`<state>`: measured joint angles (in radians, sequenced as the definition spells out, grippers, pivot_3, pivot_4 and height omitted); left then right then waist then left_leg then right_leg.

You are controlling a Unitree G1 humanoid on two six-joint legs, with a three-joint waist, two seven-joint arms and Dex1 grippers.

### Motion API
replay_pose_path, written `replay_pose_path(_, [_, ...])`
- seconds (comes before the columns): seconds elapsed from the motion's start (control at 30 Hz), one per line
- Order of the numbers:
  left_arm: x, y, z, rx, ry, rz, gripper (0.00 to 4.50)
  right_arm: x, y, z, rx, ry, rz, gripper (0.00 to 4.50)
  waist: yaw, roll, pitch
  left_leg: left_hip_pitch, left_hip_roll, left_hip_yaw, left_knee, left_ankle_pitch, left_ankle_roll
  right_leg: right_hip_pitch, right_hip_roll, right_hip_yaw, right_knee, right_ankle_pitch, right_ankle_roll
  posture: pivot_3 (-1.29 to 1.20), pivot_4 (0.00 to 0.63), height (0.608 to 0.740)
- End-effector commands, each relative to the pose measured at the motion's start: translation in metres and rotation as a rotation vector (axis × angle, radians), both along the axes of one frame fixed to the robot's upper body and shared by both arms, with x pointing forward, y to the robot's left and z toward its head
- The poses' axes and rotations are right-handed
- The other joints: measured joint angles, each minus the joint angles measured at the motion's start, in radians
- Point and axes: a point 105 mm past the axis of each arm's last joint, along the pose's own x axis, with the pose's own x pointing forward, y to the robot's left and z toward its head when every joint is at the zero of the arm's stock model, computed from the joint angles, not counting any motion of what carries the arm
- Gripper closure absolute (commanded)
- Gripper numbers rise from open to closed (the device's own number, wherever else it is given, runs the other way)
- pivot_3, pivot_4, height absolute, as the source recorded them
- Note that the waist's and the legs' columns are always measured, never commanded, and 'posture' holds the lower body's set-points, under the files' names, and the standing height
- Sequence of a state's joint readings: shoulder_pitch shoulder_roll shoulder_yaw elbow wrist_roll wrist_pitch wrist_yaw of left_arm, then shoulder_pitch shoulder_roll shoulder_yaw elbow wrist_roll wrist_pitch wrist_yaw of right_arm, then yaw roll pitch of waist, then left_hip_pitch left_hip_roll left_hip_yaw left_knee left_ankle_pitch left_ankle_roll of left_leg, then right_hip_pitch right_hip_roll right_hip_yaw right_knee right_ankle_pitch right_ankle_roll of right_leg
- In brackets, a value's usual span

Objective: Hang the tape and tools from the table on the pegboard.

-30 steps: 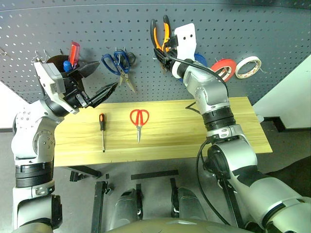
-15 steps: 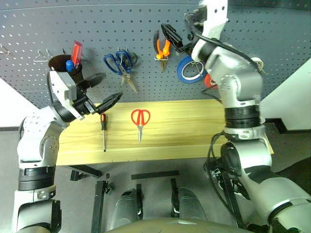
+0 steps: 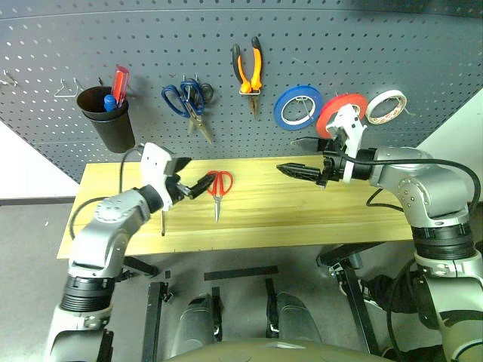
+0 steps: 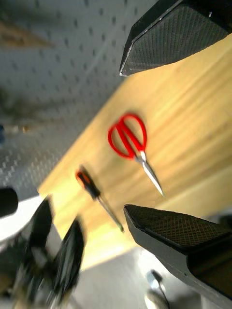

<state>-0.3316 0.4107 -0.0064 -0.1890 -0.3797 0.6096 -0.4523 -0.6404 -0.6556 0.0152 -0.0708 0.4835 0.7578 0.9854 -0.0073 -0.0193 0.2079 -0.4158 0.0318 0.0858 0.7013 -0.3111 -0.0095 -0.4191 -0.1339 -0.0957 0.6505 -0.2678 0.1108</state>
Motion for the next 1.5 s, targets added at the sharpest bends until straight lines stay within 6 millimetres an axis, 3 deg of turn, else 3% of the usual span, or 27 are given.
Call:
replay_pose_path(0.03, [0.018, -0.002, -0.013, 0.056, 0.060, 0.141, 0.15, -0.006, -0.005, 0.002, -0.005, 0.004, 0.075, 0.03, 0.004, 0.000, 0.000, 0.001, 0.000, -0.001, 0.000, 0.000, 0.000, 0.002, 0.000, 0.000, -0.001, 0.000, 0.000, 0.03, 0.183, 0.732])
replay_pose_path(0.23, [0.041, -0.010, -0.035, 0.096, 0.168, 0.309, 0.15, -0.002, -0.024, -0.017, -0.102, 0.053, 0.138, 0.03, 0.020, -0.001, 0.003, 0.008, 0.000, -0.003, 0.000, -0.002, 0.003, 0.010, 0.000, 0.000, -0.003, 0.000, 0.000, 0.01, 0.244, 0.732])
replay_pose_path(0.43, [0.036, -0.037, -0.051, 0.076, 0.290, 0.320, 0.15, 0.014, -0.032, -0.019, -0.142, 0.023, 0.128, 0.03, 0.016, 0.000, 0.022, 0.009, 0.000, -0.004, 0.000, -0.002, 0.003, 0.010, 0.000, 0.000, -0.003, 0.000, 0.000, -0.01, 0.290, 0.732])
replay_pose_path(0.63, [0.036, -0.042, -0.072, 0.138, 0.400, 0.379, 0.15, 0.023, -0.034, -0.018, -0.159, -0.021, 0.142, 0.03, 0.011, 0.000, 0.057, 0.009, 0.000, -0.005, 0.001, -0.002, 0.003, 0.010, -0.001, 0.000, -0.003, 0.000, 0.000, -0.05, 0.341, 0.732])
replay_pose_path(0.97, [0.048, -0.045, -0.097, 0.217, 0.499, 0.420, 0.15, 0.020, -0.033, -0.019, -0.168, -0.033, 0.139, 0.03, 0.011, 0.001, 0.093, 0.008, 0.000, -0.005, 0.000, -0.003, 0.004, 0.010, -0.002, 0.000, -0.003, 0.000, 0.000, -0.07, 0.362, 0.732])
replay_pose_path(1.27, [0.042, -0.052, -0.112, 0.263, 0.570, 0.418, 0.15, 0.017, -0.040, -0.021, -0.176, -0.031, 0.113, 0.03, -0.005, 0.002, 0.094, 0.008, 0.000, -0.005, 0.001, -0.003, 0.004, 0.010, -0.003, 0.000, -0.003, 0.000, 0.000, -0.10, 0.365, 0.732])
replay_pose_path(1.5, [0.033, -0.049, -0.118, 0.269, 0.590, 0.468, 2.25, 0.017, -0.042, -0.021, -0.179, -0.037, 0.101, 0.00, -0.008, 0.002, 0.094, 0.009, 0.001, -0.005, 0.000, -0.003, 0.004, 0.010, -0.004, 0.000, -0.004, 0.000, 0.000, -0.11, 0.353, 0.732])
